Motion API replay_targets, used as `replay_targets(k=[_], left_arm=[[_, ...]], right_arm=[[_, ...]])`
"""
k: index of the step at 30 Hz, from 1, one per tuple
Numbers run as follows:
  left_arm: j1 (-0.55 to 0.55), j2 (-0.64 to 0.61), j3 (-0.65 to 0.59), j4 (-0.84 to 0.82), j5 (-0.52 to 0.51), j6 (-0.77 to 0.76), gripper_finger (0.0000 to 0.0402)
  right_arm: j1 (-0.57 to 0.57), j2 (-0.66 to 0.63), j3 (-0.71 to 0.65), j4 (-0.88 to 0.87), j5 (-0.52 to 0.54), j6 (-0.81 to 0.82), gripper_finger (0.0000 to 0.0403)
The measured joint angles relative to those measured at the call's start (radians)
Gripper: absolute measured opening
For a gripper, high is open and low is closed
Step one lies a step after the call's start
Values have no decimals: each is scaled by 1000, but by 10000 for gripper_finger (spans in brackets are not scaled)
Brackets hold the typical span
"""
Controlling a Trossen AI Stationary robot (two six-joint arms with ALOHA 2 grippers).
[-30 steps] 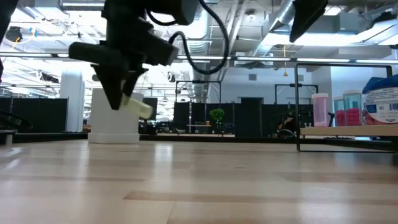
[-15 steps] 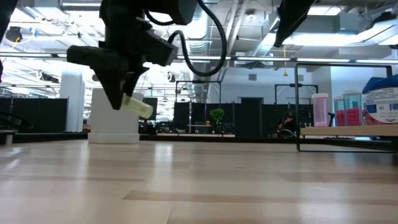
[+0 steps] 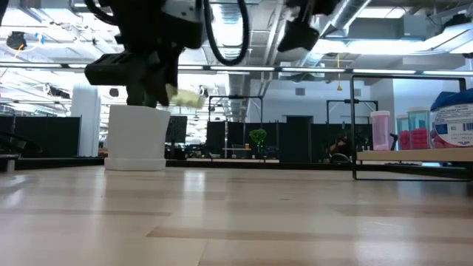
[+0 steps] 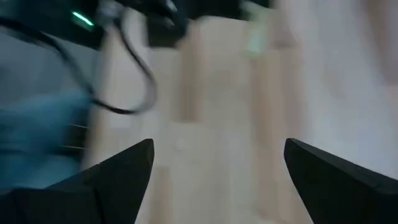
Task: Pick and place medicine bottles onto shelf by color
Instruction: Put the yellow pill bottle on the shelf
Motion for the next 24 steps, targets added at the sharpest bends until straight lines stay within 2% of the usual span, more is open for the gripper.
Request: replay_targets(k=[2, 5, 8, 11, 14, 19, 24], left_arm=[[-23, 0, 0, -11, -82, 11, 105], [-54, 0, 0, -35, -220, 46, 105], [-77, 0, 0, -57, -390, 123, 105], [-92, -1, 0, -57, -579, 263, 105], [-95, -1, 0, -39, -712, 387, 105], [-94, -1, 0, 41, -814, 513, 105], [-105, -2, 40, 102, -819, 524, 105]], right_arm=[[-49, 2, -29, 87, -167, 21, 379], [-81, 3, -86, 228, -294, 87, 379], [-81, 5, -126, 330, -312, 140, 379], [-65, 4, -143, 390, -313, 180, 379], [-44, 4, -143, 453, -311, 214, 379], [-15, 4, -143, 557, -292, 285, 379], [-12, 4, -143, 558, -291, 284, 379]])
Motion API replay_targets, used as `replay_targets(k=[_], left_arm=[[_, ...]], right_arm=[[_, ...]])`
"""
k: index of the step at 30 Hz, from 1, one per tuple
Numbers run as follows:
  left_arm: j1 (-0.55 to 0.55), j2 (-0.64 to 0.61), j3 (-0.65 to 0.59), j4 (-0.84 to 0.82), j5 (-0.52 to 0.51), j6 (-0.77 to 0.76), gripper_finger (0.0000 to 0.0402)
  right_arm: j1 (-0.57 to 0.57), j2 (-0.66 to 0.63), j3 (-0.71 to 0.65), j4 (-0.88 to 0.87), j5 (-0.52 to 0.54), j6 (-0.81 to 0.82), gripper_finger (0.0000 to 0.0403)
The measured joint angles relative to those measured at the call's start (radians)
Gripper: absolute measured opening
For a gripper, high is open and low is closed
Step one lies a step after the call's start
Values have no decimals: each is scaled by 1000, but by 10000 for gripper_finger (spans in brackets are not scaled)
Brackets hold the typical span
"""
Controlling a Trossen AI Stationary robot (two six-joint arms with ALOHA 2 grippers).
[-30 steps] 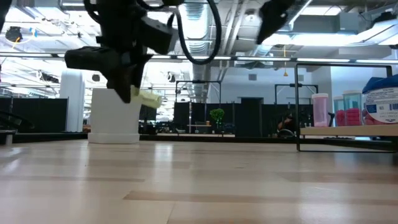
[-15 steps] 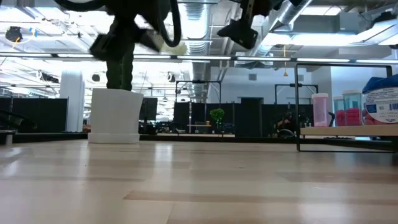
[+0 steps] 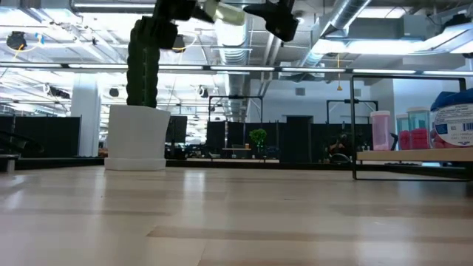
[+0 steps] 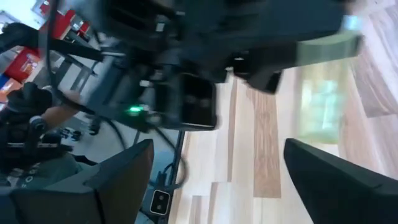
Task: Pick and place medicine bottles onto shelf by color
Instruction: Put the yellow pill bottle on the shelf
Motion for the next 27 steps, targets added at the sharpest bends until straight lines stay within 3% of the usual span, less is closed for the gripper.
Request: replay_targets(k=[12, 16, 27], left_arm=[[-60, 0, 148, 5, 37, 20, 105], [-69, -1, 154, 70, 87, 73, 105], [-69, -1, 154, 169, 43, 228, 105]], right_arm=[[-47, -5, 13, -17, -83, 15, 379], [-31, -4, 12, -27, -80, 17, 379], [-15, -12, 11, -41, -89, 3, 379]])
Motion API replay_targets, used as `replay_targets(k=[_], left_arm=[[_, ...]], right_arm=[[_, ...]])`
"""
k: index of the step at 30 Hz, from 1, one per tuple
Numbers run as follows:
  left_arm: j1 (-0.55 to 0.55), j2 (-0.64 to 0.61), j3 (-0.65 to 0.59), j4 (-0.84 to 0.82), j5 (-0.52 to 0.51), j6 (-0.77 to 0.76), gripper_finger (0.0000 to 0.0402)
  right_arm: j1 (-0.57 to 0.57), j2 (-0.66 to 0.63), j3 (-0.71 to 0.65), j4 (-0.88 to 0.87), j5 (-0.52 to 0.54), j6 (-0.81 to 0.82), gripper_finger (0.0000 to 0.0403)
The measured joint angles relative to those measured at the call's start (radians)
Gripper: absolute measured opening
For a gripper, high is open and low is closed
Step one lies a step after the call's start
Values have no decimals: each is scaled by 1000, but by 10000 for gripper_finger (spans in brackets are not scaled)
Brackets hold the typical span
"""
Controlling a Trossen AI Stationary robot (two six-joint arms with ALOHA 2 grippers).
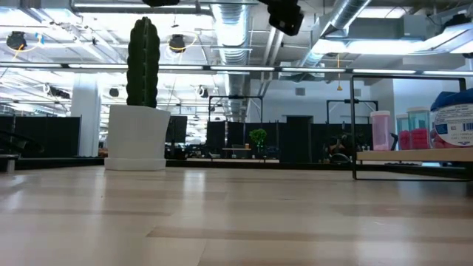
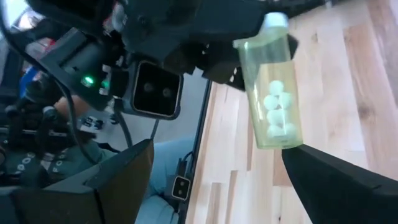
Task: Pick and place medicine bottles onto shelf by color
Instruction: Put the yellow pill bottle on the shelf
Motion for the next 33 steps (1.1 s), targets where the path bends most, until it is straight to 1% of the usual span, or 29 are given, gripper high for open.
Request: replay_targets(k=[5, 9, 12, 17, 20, 26, 33], left_arm=[[-13, -5, 1, 5, -36, -24, 105], [-14, -6, 1, 6, -28, -18, 105], [-4, -6, 1, 20, -13, -12, 105], [15, -6, 1, 24, 43, -2, 105], [27, -6, 1, 60, 66, 10, 105], [42, -6, 1, 122, 68, 97, 105], [46, -6, 1, 134, 67, 121, 105]], right_arm=[[-52, -16, 1, -15, -17, -2, 379], [-74, -19, 1, -9, -20, 0, 379], [-59, -16, 1, -8, -24, -7, 379], [-31, -8, 1, 36, -13, -8, 379], [-18, -9, 1, 53, -1, -9, 379], [-4, -8, 1, 58, 23, -9, 379], [25, -3, 1, 66, 52, -30, 379]])
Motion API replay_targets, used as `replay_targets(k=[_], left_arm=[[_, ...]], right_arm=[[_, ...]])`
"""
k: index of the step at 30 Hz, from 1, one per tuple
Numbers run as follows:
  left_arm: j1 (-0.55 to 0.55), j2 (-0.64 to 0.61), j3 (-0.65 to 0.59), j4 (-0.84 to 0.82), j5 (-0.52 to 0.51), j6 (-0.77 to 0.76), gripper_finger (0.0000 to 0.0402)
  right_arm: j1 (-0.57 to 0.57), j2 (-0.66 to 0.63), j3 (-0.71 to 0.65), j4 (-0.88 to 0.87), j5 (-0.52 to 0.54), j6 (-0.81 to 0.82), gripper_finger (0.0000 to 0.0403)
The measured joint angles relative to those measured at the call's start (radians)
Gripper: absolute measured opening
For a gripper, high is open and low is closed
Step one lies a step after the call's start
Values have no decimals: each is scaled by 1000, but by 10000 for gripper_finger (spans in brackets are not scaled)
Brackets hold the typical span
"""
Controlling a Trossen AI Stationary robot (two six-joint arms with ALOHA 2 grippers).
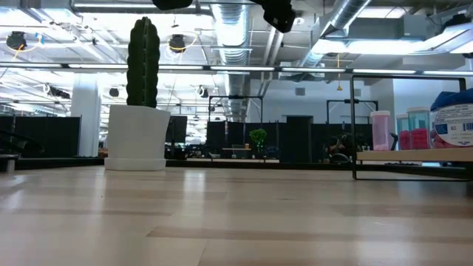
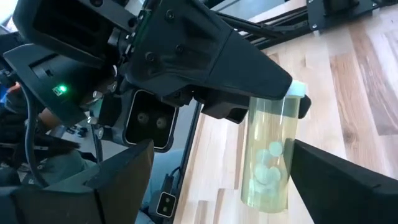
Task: Pick and place medicine bottles onto shelf by color
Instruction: Put the yellow pill bottle on the shelf
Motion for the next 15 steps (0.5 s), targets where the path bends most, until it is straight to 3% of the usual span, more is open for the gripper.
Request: replay_targets(k=[10, 15], left_arm=[[2, 0, -1, 1, 0, 44, 105], [2, 0, -1, 1, -3, 43, 105]], right_arm=[[-1, 0, 0, -68, -3, 83, 379], [0, 0, 0, -90, 0, 94, 357]])
